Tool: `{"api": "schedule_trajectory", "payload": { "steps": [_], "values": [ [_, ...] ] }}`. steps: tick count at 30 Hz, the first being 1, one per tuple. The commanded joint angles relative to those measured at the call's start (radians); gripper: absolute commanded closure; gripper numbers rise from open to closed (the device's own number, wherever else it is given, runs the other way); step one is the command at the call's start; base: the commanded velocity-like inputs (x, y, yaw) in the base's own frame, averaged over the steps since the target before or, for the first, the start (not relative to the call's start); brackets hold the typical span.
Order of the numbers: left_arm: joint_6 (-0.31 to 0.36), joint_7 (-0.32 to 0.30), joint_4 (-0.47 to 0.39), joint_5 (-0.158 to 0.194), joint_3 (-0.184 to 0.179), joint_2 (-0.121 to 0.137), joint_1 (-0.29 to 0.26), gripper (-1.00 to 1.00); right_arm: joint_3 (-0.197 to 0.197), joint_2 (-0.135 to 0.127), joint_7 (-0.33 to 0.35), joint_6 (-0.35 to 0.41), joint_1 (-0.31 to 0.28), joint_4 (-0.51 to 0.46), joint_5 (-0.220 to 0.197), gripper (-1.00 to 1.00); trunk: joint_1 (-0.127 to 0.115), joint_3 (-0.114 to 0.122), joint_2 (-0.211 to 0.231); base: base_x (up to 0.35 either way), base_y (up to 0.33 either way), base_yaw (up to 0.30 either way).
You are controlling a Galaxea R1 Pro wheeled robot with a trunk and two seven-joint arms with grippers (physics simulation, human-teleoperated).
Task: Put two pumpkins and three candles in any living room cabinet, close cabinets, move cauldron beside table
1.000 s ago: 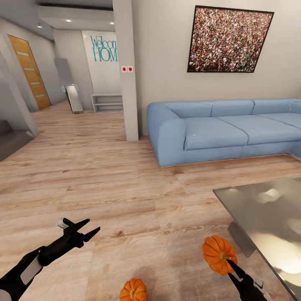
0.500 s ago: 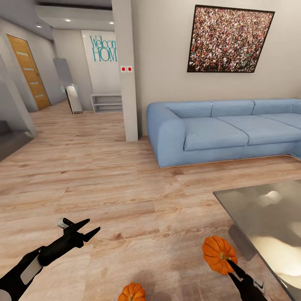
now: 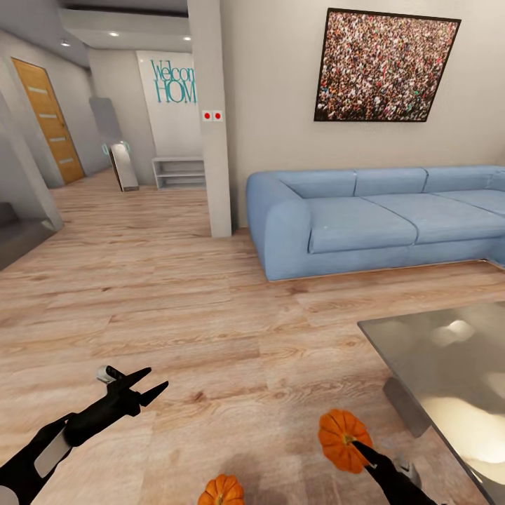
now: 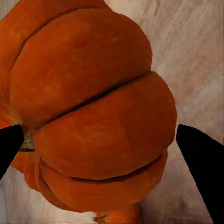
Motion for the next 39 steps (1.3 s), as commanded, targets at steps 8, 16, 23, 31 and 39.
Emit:
{"api": "schedule_trajectory", "payload": {
  "steps": [8,16,23,31,39],
  "values": [
    [0.011,0.000,0.002,0.005,-0.005,0.004,-0.001,-1.00,0.004,0.011,-0.354,0.015,-0.011,-0.361,0.022,1.00,0.000,-0.001,0.000,0.000,0.000,0.000],
    [0.011,0.004,0.004,0.005,-0.005,0.005,-0.001,-1.00,0.004,0.027,-0.396,0.022,-0.021,-0.407,0.023,1.00,0.000,-0.001,0.000,0.000,0.000,0.000],
    [0.011,0.006,0.004,0.003,-0.006,0.009,-0.001,-1.00,0.001,0.033,-0.382,0.019,-0.021,-0.409,0.023,1.00,0.000,-0.001,0.000,0.000,0.000,0.000],
    [0.008,0.117,0.014,0.002,-0.020,0.011,-0.001,-1.00,-0.002,0.031,-0.337,0.024,-0.021,-0.408,0.022,1.00,0.000,-0.001,0.000,0.000,0.000,0.000],
    [-0.197,0.259,0.178,-0.130,-0.097,-0.001,-0.001,-1.00,0.001,0.026,-0.299,0.027,-0.021,-0.409,0.017,1.00,0.000,-0.001,0.000,0.000,0.000,0.000]
  ]
}}
